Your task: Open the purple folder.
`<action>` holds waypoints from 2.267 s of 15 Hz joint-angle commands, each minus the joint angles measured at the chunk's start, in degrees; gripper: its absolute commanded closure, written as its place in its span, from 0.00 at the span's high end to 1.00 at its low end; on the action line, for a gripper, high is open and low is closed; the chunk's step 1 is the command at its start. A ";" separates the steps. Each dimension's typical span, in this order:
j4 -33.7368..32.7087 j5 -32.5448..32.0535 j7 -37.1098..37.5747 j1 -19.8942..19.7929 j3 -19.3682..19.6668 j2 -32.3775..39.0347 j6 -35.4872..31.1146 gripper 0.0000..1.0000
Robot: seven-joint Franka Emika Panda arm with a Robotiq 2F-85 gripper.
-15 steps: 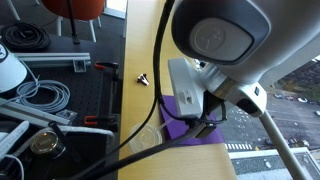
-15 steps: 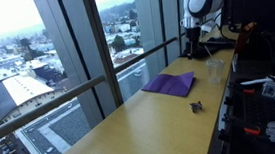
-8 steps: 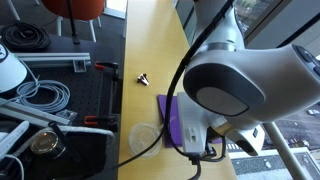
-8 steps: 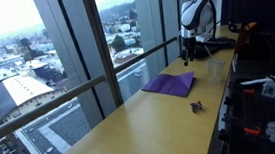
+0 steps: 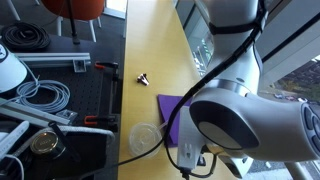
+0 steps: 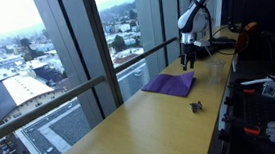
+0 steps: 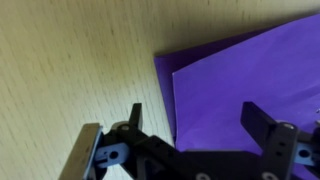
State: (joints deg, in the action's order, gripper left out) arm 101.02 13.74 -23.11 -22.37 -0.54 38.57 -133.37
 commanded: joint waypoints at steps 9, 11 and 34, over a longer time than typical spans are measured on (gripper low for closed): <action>-8.48 5.48 -0.81 -1.65 -1.27 6.30 9.89 1.00; -8.79 5.54 -0.98 -1.64 -1.32 6.72 9.79 0.74; 5.81 -15.42 21.34 18.61 4.15 -18.92 4.01 0.00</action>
State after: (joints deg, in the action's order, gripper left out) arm 102.06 5.32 -8.33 -9.10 1.53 25.11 -127.98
